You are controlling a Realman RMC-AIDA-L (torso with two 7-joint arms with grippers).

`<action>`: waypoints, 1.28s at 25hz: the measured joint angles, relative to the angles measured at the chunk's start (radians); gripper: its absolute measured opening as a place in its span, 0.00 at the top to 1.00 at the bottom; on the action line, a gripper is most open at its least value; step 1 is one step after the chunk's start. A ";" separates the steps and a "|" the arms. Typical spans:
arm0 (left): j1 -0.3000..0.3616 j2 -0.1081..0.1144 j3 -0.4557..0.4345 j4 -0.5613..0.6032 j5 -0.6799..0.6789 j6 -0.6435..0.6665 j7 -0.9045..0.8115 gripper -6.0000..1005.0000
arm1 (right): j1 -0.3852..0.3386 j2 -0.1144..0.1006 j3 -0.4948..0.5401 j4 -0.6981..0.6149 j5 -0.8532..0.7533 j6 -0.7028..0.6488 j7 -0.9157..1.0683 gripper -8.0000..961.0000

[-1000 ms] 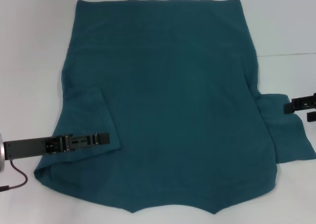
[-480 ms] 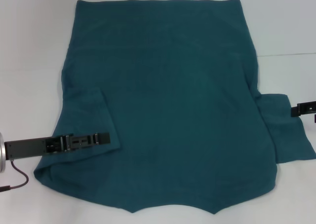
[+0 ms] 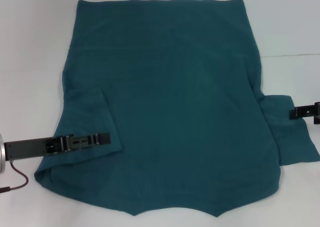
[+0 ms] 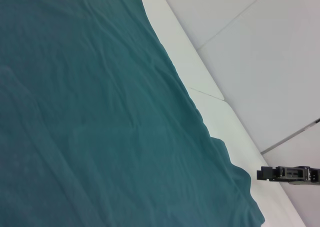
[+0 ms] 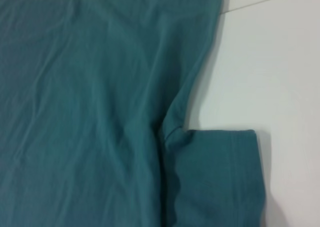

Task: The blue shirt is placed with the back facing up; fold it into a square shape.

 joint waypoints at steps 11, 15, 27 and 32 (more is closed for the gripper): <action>-0.002 0.002 -0.001 -0.006 0.000 -0.014 0.000 0.13 | 0.004 0.008 -0.006 0.062 0.004 0.075 -0.002 0.15; -0.002 0.002 -0.001 -0.006 0.000 -0.019 0.000 0.13 | 0.010 0.016 -0.006 0.068 0.006 0.089 -0.003 0.15; -0.002 0.001 -0.001 -0.009 0.000 -0.023 0.000 0.13 | 0.034 0.027 -0.002 0.124 0.024 0.138 -0.028 0.16; -0.002 0.001 -0.001 -0.009 0.000 -0.023 0.000 0.13 | 0.032 0.026 -0.001 0.125 0.090 0.116 -0.054 0.16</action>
